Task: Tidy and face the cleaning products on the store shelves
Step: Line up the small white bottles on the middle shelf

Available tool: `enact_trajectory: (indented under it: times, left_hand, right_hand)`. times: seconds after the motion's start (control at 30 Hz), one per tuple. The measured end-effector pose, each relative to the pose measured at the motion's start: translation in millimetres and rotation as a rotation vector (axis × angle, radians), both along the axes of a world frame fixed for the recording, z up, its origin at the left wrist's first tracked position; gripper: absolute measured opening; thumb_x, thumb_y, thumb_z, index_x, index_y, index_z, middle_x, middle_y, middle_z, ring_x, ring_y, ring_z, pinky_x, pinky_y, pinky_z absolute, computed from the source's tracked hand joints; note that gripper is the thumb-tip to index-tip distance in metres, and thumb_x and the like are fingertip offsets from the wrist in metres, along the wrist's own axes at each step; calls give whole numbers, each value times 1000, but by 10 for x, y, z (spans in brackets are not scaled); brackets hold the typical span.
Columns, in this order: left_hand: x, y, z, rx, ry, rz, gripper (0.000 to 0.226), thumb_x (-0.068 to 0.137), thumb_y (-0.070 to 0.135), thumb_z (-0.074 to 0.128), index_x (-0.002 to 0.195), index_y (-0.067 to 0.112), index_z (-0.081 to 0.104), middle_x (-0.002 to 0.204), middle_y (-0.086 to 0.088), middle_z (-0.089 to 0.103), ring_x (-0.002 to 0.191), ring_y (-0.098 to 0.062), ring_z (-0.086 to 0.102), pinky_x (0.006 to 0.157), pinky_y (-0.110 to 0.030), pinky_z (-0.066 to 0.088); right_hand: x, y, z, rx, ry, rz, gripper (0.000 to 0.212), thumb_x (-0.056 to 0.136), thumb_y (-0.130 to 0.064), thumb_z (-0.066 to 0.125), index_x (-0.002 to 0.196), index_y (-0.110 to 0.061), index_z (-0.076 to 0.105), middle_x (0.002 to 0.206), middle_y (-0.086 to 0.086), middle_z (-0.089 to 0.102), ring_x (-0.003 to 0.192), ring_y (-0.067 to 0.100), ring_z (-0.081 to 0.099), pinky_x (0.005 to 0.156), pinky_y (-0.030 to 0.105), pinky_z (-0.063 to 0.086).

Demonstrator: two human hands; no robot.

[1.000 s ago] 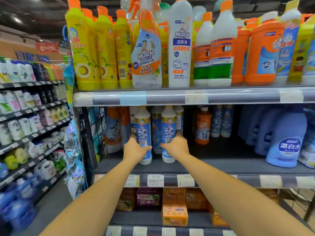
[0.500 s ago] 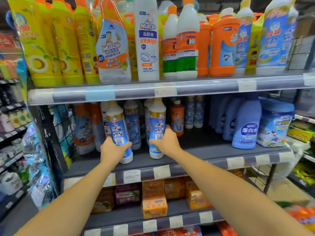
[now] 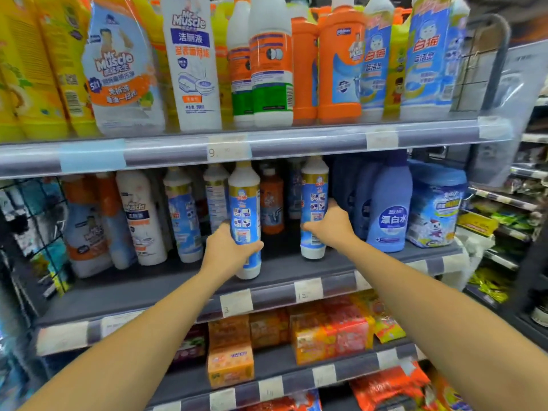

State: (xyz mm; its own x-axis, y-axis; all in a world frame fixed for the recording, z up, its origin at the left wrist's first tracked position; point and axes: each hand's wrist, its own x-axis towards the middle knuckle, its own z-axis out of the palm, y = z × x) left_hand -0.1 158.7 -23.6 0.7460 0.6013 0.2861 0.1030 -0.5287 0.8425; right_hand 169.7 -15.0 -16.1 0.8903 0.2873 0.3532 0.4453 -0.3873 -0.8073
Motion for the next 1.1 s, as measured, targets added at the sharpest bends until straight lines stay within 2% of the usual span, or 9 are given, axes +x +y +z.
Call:
enact_trajectory:
  times: [0.17, 0.33, 0.4, 0.57, 0.7, 0.83, 0.93, 1.1]
  left_hand:
    - [455, -257, 52, 18, -41, -35, 61, 71, 26, 86, 122, 14, 55, 116, -6, 68, 100, -21, 67, 85, -42, 57]
    - [936, -403, 34, -23, -76, -5, 60, 69, 26, 87, 119, 15, 56, 115, -4, 68, 101, -20, 66, 89, -38, 55]
    - [1110, -447, 21, -60, -66, -1, 59, 68, 25, 88, 117, 17, 57, 116, -4, 68, 99, -19, 66, 87, -34, 54]
    - [1462, -533, -11, -99, -54, 39, 55, 65, 26, 89, 108, 23, 55, 116, -3, 68, 99, -20, 67, 87, -38, 56]
    - [1657, -576, -57, -97, -63, 62, 56, 65, 24, 90, 108, 22, 54, 117, -3, 68, 93, -17, 65, 81, -33, 54]
    - [1802, -593, -107, -79, -48, 96, 60, 65, 26, 89, 114, 19, 55, 120, -5, 68, 104, -23, 67, 89, -45, 56]
    - [1881, -630, -153, -94, -79, 111, 56, 66, 24, 89, 107, 25, 51, 119, -5, 68, 103, -22, 67, 89, -45, 56]
    - [1984, -679, -179, -74, -110, 134, 55, 67, 20, 88, 103, 26, 47, 118, -6, 67, 103, -23, 66, 86, -38, 55]
  right_hand:
    - [365, -52, -1, 1, -18, -57, 58, 66, -18, 83, 112, -9, 50, 104, 7, 64, 88, 20, 60, 69, 24, 43]
    - [737, 43, -25, -18, 48, -88, 58, 70, -14, 80, 119, -6, 51, 114, 13, 65, 101, 28, 64, 74, 28, 47]
    - [854, 91, -56, 14, 45, -105, 56, 70, -12, 79, 119, -5, 52, 115, 14, 66, 102, 28, 64, 73, 26, 45]
    - [1097, 210, -95, 126, 70, -83, 53, 74, -3, 76, 122, 0, 53, 119, 17, 64, 107, 29, 63, 76, 24, 43]
    - [1216, 284, -123, 194, 95, -86, 45, 79, 1, 69, 121, 1, 53, 117, 17, 64, 107, 29, 62, 70, 23, 40]
    - [1271, 300, -137, 231, 96, -78, 46, 82, 0, 67, 126, -2, 50, 122, 16, 62, 111, 28, 59, 70, 16, 35]
    - [1287, 295, -164, 292, 98, -26, 51, 83, -1, 68, 129, -2, 48, 124, 15, 60, 113, 27, 58, 67, 10, 32]
    - [1314, 298, -191, 359, 159, 29, 55, 82, 3, 66, 133, -6, 46, 126, 12, 59, 115, 24, 56, 77, 18, 38]
